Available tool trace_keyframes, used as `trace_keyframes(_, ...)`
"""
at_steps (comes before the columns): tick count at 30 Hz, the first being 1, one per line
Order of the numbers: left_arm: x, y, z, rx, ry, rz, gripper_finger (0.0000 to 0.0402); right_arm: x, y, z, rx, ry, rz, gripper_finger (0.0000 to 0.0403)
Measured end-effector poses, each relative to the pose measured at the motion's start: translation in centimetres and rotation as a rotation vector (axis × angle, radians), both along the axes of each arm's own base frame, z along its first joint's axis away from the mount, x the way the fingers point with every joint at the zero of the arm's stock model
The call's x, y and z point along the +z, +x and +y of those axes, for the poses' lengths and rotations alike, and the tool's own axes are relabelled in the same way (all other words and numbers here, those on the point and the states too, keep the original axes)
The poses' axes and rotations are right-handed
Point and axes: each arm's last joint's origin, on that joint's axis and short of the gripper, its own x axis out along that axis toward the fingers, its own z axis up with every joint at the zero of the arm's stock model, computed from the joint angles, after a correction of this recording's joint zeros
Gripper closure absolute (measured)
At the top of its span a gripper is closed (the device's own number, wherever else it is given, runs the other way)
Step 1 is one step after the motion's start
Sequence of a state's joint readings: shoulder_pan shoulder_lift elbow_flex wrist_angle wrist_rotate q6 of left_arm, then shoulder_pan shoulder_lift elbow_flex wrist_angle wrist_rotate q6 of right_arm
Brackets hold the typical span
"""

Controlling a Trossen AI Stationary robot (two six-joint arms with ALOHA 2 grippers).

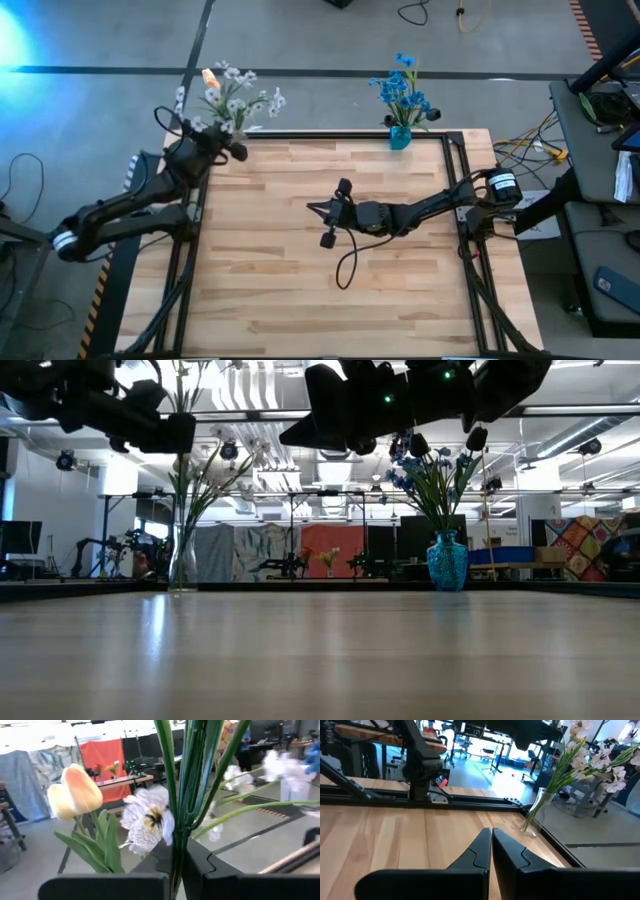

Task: Sort flowers into vase by color
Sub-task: Put the white flower into the transparent vase

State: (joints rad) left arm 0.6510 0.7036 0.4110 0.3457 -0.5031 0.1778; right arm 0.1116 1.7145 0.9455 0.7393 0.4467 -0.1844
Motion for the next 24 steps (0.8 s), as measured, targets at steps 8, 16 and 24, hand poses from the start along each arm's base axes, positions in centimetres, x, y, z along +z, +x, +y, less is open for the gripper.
trace_keyframes(8, -0.6, 0.6, 2.1, 0.051, 0.007, -0.008, 0.0401, 0.0, 0.0, 0.1, 0.002, -0.003, 0.001, 0.0394)
trace_keyframes(16, -1.6, 1.3, 3.1, 0.071, -0.009, 0.014, 0.0401, 0.0, 0.0, 0.1, 0.004, -0.003, 0.001, 0.0394)
trace_keyframes(24, -2.3, 1.3, 3.9, 0.101, -0.021, 0.022, 0.0401, 0.0, 0.0, 0.4, 0.013, -0.011, 0.004, 0.0394)
